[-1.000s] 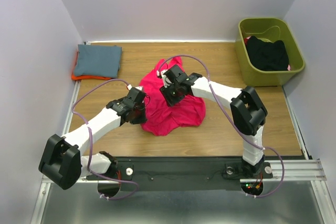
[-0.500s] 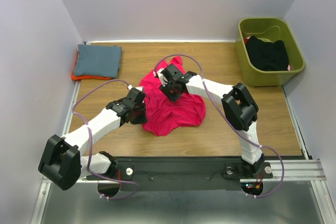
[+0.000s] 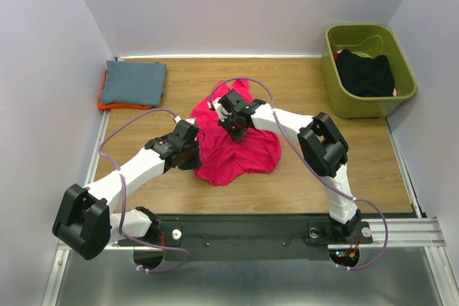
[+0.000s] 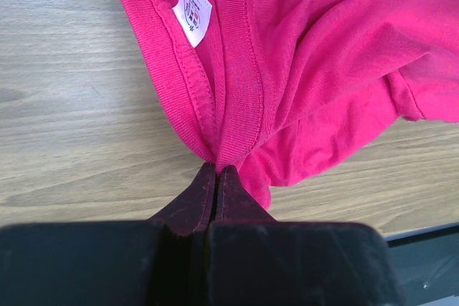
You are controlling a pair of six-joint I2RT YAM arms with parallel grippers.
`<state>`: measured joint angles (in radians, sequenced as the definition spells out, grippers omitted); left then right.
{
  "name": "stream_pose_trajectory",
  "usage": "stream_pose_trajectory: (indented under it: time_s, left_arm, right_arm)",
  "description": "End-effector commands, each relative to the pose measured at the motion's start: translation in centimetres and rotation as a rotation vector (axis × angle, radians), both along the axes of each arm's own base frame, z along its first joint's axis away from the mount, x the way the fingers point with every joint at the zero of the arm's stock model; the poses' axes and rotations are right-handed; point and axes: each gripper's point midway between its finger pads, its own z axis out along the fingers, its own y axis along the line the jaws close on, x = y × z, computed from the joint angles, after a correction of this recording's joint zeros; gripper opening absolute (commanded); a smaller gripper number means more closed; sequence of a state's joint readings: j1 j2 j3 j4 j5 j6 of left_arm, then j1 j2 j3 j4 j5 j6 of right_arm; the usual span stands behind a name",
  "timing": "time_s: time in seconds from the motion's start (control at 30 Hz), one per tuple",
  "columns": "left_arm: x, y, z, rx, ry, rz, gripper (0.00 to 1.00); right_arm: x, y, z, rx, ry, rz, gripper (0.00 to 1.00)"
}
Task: Fold and stack the t-shirts
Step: Flatten the tshirt out
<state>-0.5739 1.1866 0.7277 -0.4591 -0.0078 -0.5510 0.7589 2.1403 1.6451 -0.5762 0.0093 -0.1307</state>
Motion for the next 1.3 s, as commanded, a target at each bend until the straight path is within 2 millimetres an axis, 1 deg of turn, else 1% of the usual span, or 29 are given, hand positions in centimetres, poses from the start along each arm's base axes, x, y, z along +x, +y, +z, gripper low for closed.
stream_pose_trajectory:
  time_s: [0.0, 0.07, 0.13, 0.17, 0.23, 0.27, 0.3, 0.33, 0.37, 0.4, 0.43, 0.47, 0.5, 0.53, 0.57, 0.6, 0.63, 0.67, 0.7, 0.77, 0.83, 0.9, 0.93, 1.0, 1.03, 1.07, 1.13, 1.17, 1.27]
  left_arm:
    - [0.1, 0.3, 0.1, 0.006, -0.015, 0.002, 0.00]
    - [0.5, 0.5, 0.4, 0.019, -0.032, 0.010, 0.00]
    - [0.6, 0.6, 0.6, 0.022, -0.037, 0.013, 0.00]
    - [0.8, 0.7, 0.8, 0.030, -0.046, 0.017, 0.00]
    - [0.9, 0.8, 0.9, 0.040, -0.049, 0.019, 0.00]
    - [1.1, 1.0, 1.0, 0.046, -0.056, 0.026, 0.00]
    - [1.2, 1.2, 1.0, 0.053, -0.057, 0.031, 0.00]
    - [1.2, 1.3, 1.0, 0.061, -0.056, 0.033, 0.00]
    - [1.6, 1.7, 1.1, 0.070, -0.064, 0.044, 0.00]
    - [1.8, 1.8, 1.1, 0.069, -0.064, 0.052, 0.00]
    - [2.2, 2.3, 1.2, 0.062, -0.065, 0.068, 0.00]
    - [2.5, 2.5, 1.3, 0.057, -0.068, 0.079, 0.00]
    - [2.9, 2.8, 1.6, 0.053, -0.077, 0.095, 0.00]
    - [3.2, 3.1, 1.9, 0.054, -0.083, 0.104, 0.00]
    - [4.0, 3.8, 2.4, 0.047, -0.098, 0.138, 0.00]
    - [4.5, 4.2, 2.7, 0.045, -0.108, 0.146, 0.00]
    - [4.9, 4.6, 3.1, 0.042, -0.116, 0.156, 0.00]
    - [5.8, 4.9, 4.0, 0.035, -0.140, 0.167, 0.00]
    - [6.4, 6.3, 4.4, 0.055, -0.144, 0.200, 0.00]
    - [7.7, 7.4, 6.3, 0.064, -0.186, 0.224, 0.00]
    - [8.6, 10.2, 7.5, 0.116, -0.215, 0.288, 0.00]
    - [9.1, 12.2, 8.8, 0.143, -0.244, 0.335, 0.00]
    - [9.2, 13.8, 9.4, 0.155, -0.259, 0.370, 0.00]
    - [8.8, 14.2, 9.4, 0.133, -0.248, 0.374, 0.00]
    - [8.5, 13.9, 9.5, 0.102, -0.249, 0.369, 0.00]
    - [8.0, 13.5, 8.9, 0.083, -0.230, 0.359, 0.00]
    - [7.4, 12.9, 8.6, 0.040, -0.232, 0.352, 0.00]
    - [6.8, 11.8, 7.6, -0.012, -0.207, 0.330, 0.00]
    - [6.1, 10.6, 6.5, -0.070, -0.186, 0.303, 0.00]
  right_arm:
    - [1.5, 0.9, 3.8, 0.057, -0.082, -0.016, 0.11]
    - [2.8, -0.2, 6.4, 0.060, -0.154, -0.074, 0.04]
    - [3.4, -1.0, 7.1, 0.064, -0.170, -0.118, 0.03]
    - [3.8, -1.5, 8.6, 0.084, -0.192, -0.143, 0.02]
    - [4.7, -3.7, 9.8, 0.103, -0.205, -0.235, 0.02]
    - [4.9, -4.7, 11.7, 0.135, -0.230, -0.270, 0.01]
    - [5.5, -7.0, 11.6, 0.147, -0.215, -0.361, 0.01]
    - [5.8, -8.3, 12.1, 0.160, -0.217, -0.409, 0.01]
    - [6.0, -9.9, 14.0, 0.196, -0.241, -0.465, 0.01]
    - [6.1, -11.5, 14.2, 0.220, -0.233, -0.553, 0.01]
    - [6.6, -15.3, 13.6, 0.199, -0.234, -0.662, 0.01]
    - [6.4, -17.3, 13.5, 0.202, -0.234, -0.729, 0.01]
    - [6.6, -20.9, 14.9, 0.242, -0.258, -0.858, 0.01]
    - [6.3, -22.6, 15.0, 0.258, -0.255, -0.921, 0.01]
    - [5.2, -24.5, 13.4, 0.248, -0.219, -0.979, 0.01]
    - [4.7, -26.0, 13.5, 0.271, -0.214, -1.031, 0.01]
    - [4.2, -28.4, 14.2, 0.314, -0.220, -1.111, 0.01]
    - [3.4, -29.5, 13.5, 0.313, -0.205, -1.146, 0.01]
    - [2.9, -31.0, 14.0, 0.334, -0.219, -1.192, 0.01]
    - [2.3, -32.0, 13.8, 0.336, -0.219, -1.222, 0.01]
    - [1.8, -33.0, 14.5, 0.351, -0.242, -1.263, 0.01]
    - [1.4, -33.4, 14.3, 0.360, -0.242, -1.297, 0.01]
    - [0.8, -33.6, 13.4, 0.350, -0.225, -1.314, 0.01]
    - [-0.2, -33.6, 13.1, 0.374, -0.212, -1.344, 0.01]
    - [-1.4, -33.7, 11.4, 0.356, -0.177, -1.365, 0.01]
    - [-2.1, -33.6, 11.7, 0.375, -0.184, -1.372, 0.01]
    - [-3.3, -33.2, 10.8, 0.400, -0.148, -1.383, 0.01]
    - [-4.4, -32.9, 9.5, 0.393, -0.117, -1.386, 0.01]
    - [-5.2, -32.3, 9.3, 0.423, -0.095, -1.370, 0.01]
